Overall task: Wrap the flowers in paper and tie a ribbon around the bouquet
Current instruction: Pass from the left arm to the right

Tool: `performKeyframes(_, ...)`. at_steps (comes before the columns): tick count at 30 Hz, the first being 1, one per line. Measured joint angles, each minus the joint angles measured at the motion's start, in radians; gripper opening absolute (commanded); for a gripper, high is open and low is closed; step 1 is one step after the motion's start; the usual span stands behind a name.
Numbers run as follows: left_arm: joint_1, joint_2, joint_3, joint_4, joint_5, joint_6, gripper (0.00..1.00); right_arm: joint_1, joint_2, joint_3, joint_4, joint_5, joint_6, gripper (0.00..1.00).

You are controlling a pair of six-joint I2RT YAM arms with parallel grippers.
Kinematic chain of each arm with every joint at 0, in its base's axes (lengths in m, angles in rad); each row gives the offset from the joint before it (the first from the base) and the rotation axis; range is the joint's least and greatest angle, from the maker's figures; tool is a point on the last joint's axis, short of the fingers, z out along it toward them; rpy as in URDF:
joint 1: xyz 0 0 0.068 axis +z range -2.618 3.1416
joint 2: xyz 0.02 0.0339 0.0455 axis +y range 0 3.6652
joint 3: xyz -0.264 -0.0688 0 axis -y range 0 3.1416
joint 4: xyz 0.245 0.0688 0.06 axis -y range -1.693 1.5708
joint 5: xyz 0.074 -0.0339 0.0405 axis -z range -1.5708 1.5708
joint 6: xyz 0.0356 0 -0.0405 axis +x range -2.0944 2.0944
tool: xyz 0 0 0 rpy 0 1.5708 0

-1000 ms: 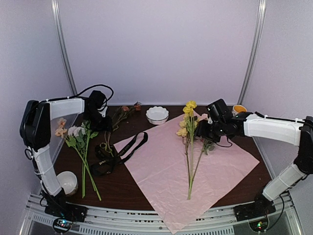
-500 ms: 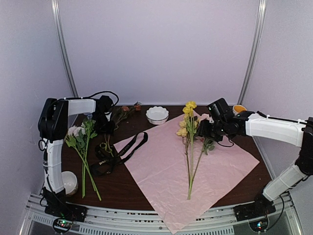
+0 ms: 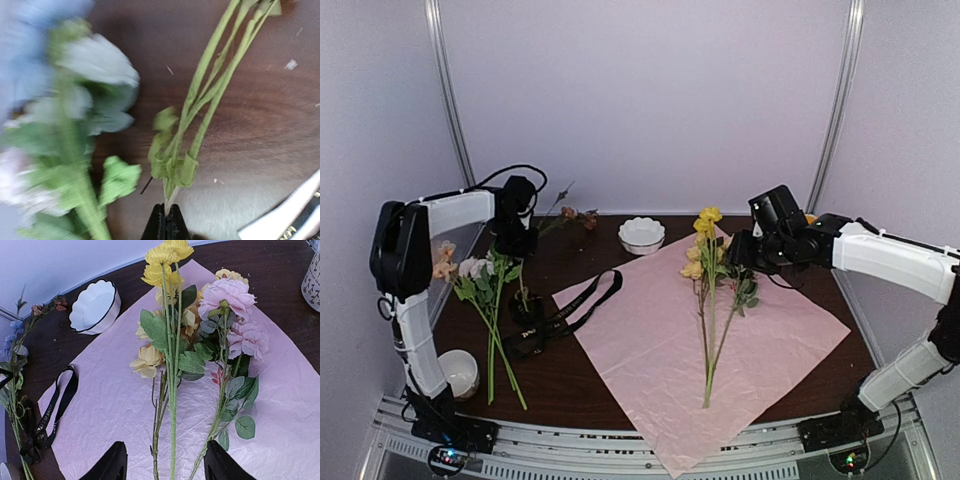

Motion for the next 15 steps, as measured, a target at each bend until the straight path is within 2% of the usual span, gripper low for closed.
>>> performKeyframes(6,-0.016,-0.434,-0.140,0.128,-0.101,0.057,0.00,0.000,-0.079,0.007,0.010,0.010,-0.043,0.57)
performKeyframes(10,-0.047,-0.729,-0.290,0.325,-0.083,0.094,0.00,0.008,-0.159,-0.011,0.093,-0.021,-0.104,0.56)
performKeyframes(13,-0.079,-0.859,-0.372,0.413,-0.012,0.093,0.00,0.020,-0.222,-0.067,0.225,-0.137,-0.152,0.58)
performKeyframes(15,-0.146,-0.907,-0.398,0.462,0.033,0.093,0.00,0.036,-0.231,-0.079,0.310,-0.239,-0.165,0.60)
